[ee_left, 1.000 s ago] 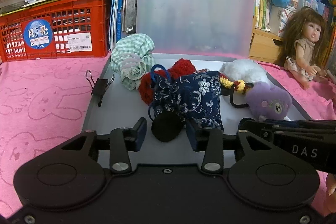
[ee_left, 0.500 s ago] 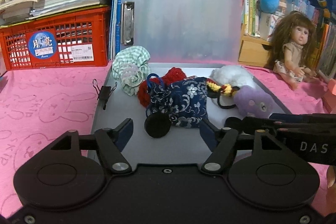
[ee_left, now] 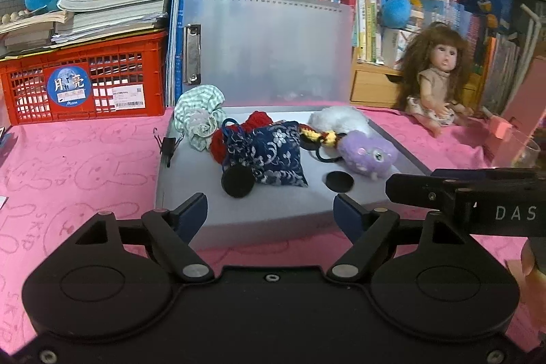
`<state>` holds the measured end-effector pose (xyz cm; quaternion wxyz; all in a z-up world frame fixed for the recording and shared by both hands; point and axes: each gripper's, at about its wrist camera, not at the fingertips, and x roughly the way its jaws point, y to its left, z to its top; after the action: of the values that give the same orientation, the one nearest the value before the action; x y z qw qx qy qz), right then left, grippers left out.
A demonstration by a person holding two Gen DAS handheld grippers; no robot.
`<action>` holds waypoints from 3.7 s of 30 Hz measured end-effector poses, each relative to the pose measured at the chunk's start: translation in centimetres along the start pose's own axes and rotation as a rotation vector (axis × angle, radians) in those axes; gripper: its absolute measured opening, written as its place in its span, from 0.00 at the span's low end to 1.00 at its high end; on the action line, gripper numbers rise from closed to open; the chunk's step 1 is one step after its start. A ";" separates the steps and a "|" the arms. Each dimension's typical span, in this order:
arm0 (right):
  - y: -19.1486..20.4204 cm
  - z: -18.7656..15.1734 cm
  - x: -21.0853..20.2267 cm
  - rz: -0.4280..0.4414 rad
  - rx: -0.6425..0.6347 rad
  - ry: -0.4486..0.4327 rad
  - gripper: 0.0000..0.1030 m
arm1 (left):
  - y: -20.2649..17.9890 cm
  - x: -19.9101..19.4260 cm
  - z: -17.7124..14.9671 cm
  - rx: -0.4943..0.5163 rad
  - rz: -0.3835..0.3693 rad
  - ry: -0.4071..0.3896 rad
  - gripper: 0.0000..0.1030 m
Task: Organize objects
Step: 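Move the left tool to the sheer white bow while the right tool approaches the white tissue item, then grasp the sheer white bow with the left tool while the right tool grasps the white tissue item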
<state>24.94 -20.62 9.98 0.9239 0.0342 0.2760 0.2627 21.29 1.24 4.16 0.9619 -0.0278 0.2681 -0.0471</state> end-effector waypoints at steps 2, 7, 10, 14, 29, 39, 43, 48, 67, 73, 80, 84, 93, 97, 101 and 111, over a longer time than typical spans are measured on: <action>0.4 -0.3 -0.8 0.001 -0.016 -0.012 0.79 | 0.0 -0.8 -0.3 -0.001 -0.011 -0.002 0.79; 1.1 -1.1 -2.9 0.003 -0.062 -0.041 0.81 | -0.1 -3.0 -1.1 0.009 -0.033 -0.019 0.79; 1.5 -1.6 -4.0 0.011 -0.088 -0.052 0.82 | 0.0 -4.2 -1.6 0.011 -0.052 -0.023 0.80; 2.0 -2.3 -5.3 0.025 -0.109 -0.062 0.83 | -0.1 -5.8 -2.4 0.026 -0.061 -0.033 0.81; 3.3 -5.5 -8.0 0.052 -0.145 -0.043 0.84 | -0.1 -9.4 -5.7 0.066 -0.073 -0.036 0.82; 3.9 -7.5 -9.4 0.083 -0.165 -0.037 0.85 | 0.4 -11.0 -8.0 0.080 -0.096 -0.014 0.86; 4.2 -8.2 -9.7 0.082 -0.182 -0.026 0.85 | 0.4 -11.5 -9.1 0.095 -0.101 -0.006 0.86; 4.5 -9.3 -10.0 0.074 -0.215 -0.008 0.85 | 0.3 -12.2 -10.0 0.102 -0.115 -0.003 0.86; 4.6 -11.0 -9.6 0.172 -0.174 0.073 0.52 | 0.0 -12.8 -11.9 0.104 -0.129 0.033 0.81; 4.9 -11.0 -9.4 0.165 -0.174 0.072 0.23 | -0.4 -12.7 -12.0 0.109 -0.139 0.034 0.80; 4.3 -10.8 -10.0 0.100 -0.165 0.041 0.22 | -1.5 -12.6 -12.1 0.109 -0.176 0.039 0.79; 3.8 -10.7 -10.2 0.068 -0.161 0.031 0.22 | -2.5 -12.4 -12.2 0.117 -0.183 0.036 0.76; 2.7 -10.6 -10.5 0.006 -0.125 0.007 0.22 | -4.8 -13.5 -12.3 0.169 -0.178 -0.040 0.50; 2.3 -10.6 -10.6 0.000 -0.110 0.005 0.22 | -5.5 -13.6 -12.5 0.183 -0.191 -0.036 0.45; 2.3 -10.8 -10.6 -0.006 -0.110 0.004 0.22 | -5.9 -13.2 -12.7 0.177 -0.184 -0.018 0.36; 2.4 -11.2 -10.7 -0.008 -0.115 -0.003 0.22 | -5.6 -12.6 -12.7 0.141 -0.151 0.003 0.14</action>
<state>10.29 -24.86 6.34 0.9257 -0.0197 0.2593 0.2746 3.57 -3.33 0.20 0.9547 0.0200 0.2627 -0.1381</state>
